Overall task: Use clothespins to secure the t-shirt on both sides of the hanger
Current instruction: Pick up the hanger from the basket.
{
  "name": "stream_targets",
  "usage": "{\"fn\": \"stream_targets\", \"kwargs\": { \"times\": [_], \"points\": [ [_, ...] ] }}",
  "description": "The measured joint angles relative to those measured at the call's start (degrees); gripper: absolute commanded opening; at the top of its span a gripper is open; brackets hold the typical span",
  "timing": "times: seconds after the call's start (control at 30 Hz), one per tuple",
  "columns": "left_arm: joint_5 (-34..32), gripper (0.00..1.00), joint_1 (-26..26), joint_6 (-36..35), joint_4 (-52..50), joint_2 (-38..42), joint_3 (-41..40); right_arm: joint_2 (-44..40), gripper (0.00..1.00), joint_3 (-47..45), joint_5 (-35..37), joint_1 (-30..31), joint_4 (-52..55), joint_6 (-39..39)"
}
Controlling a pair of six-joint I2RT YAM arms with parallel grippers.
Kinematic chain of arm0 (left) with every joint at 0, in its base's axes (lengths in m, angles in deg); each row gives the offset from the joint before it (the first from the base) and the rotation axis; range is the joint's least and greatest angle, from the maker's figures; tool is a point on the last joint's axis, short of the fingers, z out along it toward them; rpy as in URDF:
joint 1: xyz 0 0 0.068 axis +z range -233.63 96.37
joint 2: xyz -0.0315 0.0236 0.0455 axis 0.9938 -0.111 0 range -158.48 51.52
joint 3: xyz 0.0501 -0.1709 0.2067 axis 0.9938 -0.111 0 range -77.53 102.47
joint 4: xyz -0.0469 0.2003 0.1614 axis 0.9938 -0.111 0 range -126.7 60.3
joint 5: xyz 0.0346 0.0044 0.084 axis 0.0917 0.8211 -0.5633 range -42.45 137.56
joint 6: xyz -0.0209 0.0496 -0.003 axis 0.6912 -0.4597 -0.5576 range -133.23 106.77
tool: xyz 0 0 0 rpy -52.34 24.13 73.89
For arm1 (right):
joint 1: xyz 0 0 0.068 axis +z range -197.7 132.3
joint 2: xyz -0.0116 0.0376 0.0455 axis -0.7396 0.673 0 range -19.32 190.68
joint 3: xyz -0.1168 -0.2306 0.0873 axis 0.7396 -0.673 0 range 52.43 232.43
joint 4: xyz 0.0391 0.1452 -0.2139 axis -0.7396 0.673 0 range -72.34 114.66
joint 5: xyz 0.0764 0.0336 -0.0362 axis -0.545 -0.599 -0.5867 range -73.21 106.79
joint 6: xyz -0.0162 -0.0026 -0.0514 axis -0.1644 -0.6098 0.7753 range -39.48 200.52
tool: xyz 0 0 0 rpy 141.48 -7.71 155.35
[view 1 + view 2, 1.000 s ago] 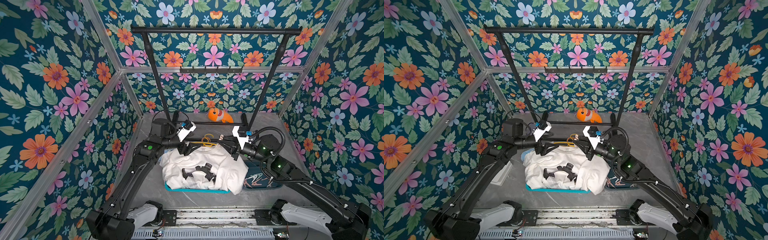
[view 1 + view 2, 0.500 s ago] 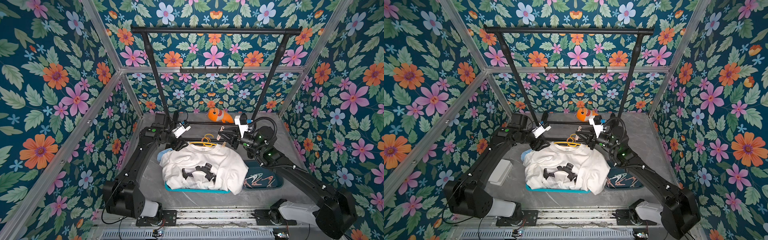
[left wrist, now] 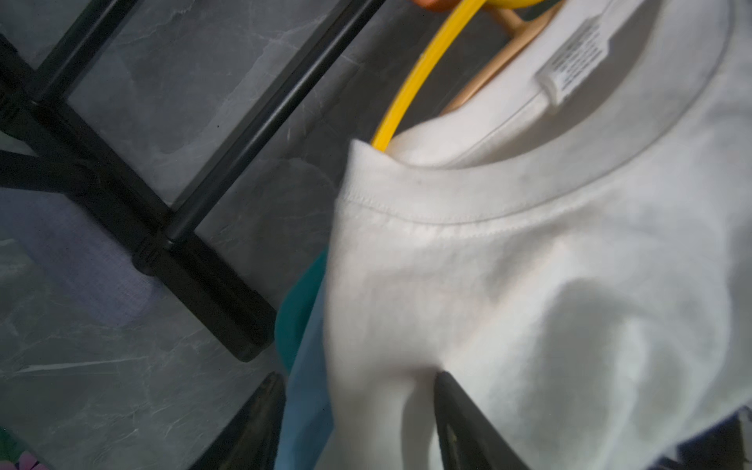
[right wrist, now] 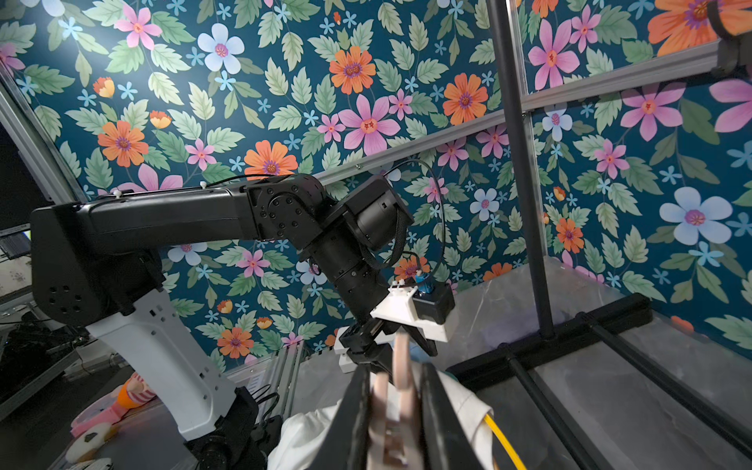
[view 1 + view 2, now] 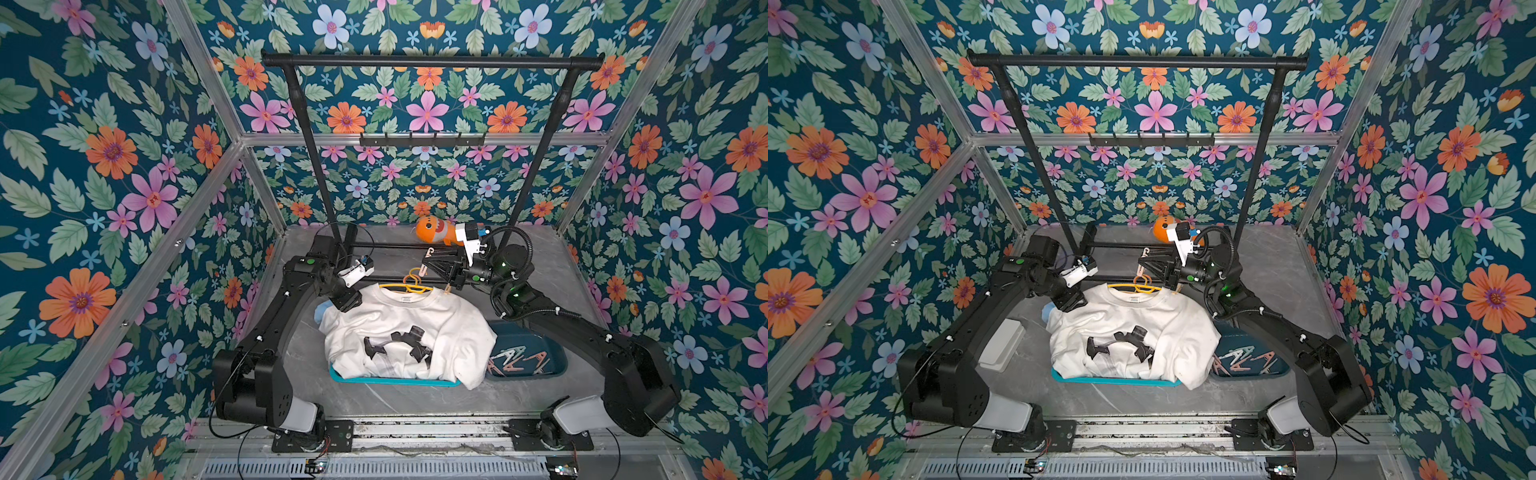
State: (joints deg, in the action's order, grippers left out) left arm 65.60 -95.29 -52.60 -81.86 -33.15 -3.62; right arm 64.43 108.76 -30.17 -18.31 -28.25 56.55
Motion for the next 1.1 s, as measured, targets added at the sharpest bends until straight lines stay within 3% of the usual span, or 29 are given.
{"fn": "stream_targets", "kwargs": {
  "times": [0.1,0.3,0.43,0.57,1.1],
  "points": [
    [0.0,0.50,0.0,0.0,0.0,-1.1,-0.2,0.9,0.00,0.1,-0.6,0.0,-0.6,-1.3],
    [0.9,0.31,0.0,-0.2,0.1,-0.7,-1.3,1.0,0.00,0.8,-0.8,0.0,-0.8,-1.5],
    [1.2,0.12,0.0,-0.2,1.0,-0.2,-1.5,1.0,0.00,1.0,-0.8,0.0,-1.0,-1.5],
    [1.0,0.02,0.0,0.0,3.1,2.1,-2.1,1.0,0.00,1.0,-0.8,0.0,-1.0,-1.5],
    [4.2,0.00,-0.2,-0.8,11.5,9.7,-7.1,0.8,0.00,4.5,-0.8,0.0,1.6,-1.5]
  ]
}}
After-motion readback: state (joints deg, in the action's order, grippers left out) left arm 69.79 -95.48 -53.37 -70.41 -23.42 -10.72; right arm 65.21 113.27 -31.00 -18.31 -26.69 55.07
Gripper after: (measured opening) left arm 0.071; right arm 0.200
